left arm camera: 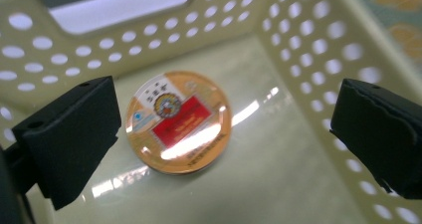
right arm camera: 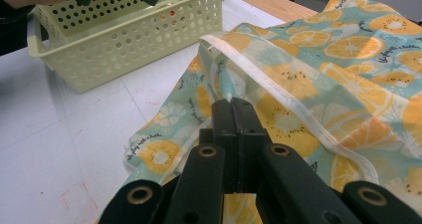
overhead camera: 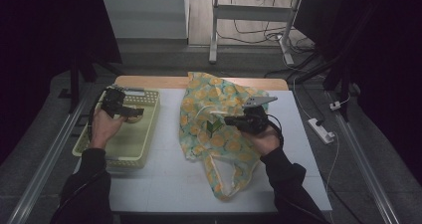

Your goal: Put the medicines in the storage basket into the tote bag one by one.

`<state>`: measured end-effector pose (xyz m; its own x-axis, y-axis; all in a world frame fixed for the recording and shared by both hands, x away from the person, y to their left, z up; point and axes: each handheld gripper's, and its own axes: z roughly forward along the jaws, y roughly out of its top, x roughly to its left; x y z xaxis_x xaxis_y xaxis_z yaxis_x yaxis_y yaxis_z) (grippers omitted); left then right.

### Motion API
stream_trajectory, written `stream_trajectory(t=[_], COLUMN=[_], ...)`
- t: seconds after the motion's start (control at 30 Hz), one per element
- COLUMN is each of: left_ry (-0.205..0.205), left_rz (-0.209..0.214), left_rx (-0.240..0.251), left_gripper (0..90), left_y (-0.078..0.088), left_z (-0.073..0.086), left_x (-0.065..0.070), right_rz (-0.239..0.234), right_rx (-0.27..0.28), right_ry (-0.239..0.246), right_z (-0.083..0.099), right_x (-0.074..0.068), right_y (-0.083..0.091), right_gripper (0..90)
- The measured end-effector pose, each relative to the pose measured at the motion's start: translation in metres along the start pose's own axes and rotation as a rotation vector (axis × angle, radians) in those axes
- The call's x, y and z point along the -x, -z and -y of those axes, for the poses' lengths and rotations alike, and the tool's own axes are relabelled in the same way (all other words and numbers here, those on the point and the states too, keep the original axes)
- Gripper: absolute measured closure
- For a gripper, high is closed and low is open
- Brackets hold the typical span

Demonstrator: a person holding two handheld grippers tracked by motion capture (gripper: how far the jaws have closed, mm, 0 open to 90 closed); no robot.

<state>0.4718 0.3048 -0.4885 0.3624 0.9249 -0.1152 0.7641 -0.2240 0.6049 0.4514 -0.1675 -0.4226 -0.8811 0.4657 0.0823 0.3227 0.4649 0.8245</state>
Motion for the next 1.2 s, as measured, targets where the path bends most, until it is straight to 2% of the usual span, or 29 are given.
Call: stream_trajectory(t=[0.07,0.2,0.27,0.43,0.5,0.57,0.67,0.7,0.73,0.77,0.9,0.97,1.03,1.13,1.2], left_ry=[0.005,0.001,0.004,0.004,0.01,0.021,0.058,0.065,0.06,0.052,0.027,0.035,0.049,0.049,0.051], left_rz=[0.015,-0.011,-0.001,-0.022,-0.014,-0.027,-0.041,-0.032,-0.025,-0.035,-0.08,-0.08,-0.087,-0.096,-0.082], left_rx=[-0.018,-0.064,-0.082,-0.122,-0.137,-0.153,-0.165,-0.167,-0.17,-0.176,-0.22,-0.239,-0.248,-0.266,-0.271], left_gripper=[0.0,0.0,0.0,0.0,0.0,0.0,0.9,1.5,1.7,2.0,9.9,19.3,19.8,20.2,20.3], left_y=[-0.005,-0.016,-0.022,-0.031,-0.035,-0.038,-0.043,-0.045,-0.045,-0.046,-0.048,-0.049,-0.048,-0.048,-0.047], left_z=[0.0,0.0,0.0,0.0,0.001,0.002,0.002,0.002,0.002,0.001,-0.001,-0.001,-0.002,-0.003,-0.004], left_x=[-0.003,-0.008,-0.01,-0.014,-0.016,-0.018,-0.021,-0.021,-0.021,-0.02,-0.015,-0.014,-0.013,-0.011,-0.01], right_rz=[-0.002,-0.003,-0.004,-0.005,-0.006,-0.006,-0.008,-0.007,-0.007,-0.008,-0.009,-0.008,-0.009,-0.008,-0.008], right_rx=[0.001,0.002,0.002,0.0,0.002,0.003,0.002,0.002,0.002,0.002,-0.001,-0.002,0.001,0.002,0.002], right_ry=[-0.001,0.0,0.001,0.001,0.002,0.003,0.003,0.003,0.005,0.005,0.006,0.008,0.008,0.008,0.009], right_z=[0.0,0.0,0.0,0.0,0.0,0.0,0.0,0.0,0.0,0.0,0.0,0.0,0.0,0.0,0.0], right_x=[0.0,0.0,0.0,0.0,0.0,0.0,0.0,-0.001,-0.001,-0.001,-0.001,-0.001,-0.001,-0.001,-0.001], right_y=[0.0,0.0,0.001,0.0,0.0,0.0,0.0,0.0,0.0,0.0,0.0,0.0,0.0,0.0,0.0], right_gripper=[90.0,90.0,90.0,90.0,90.0,90.0,90.0,90.0,90.0,90.0,90.0,90.0,90.0,90.0,90.0])
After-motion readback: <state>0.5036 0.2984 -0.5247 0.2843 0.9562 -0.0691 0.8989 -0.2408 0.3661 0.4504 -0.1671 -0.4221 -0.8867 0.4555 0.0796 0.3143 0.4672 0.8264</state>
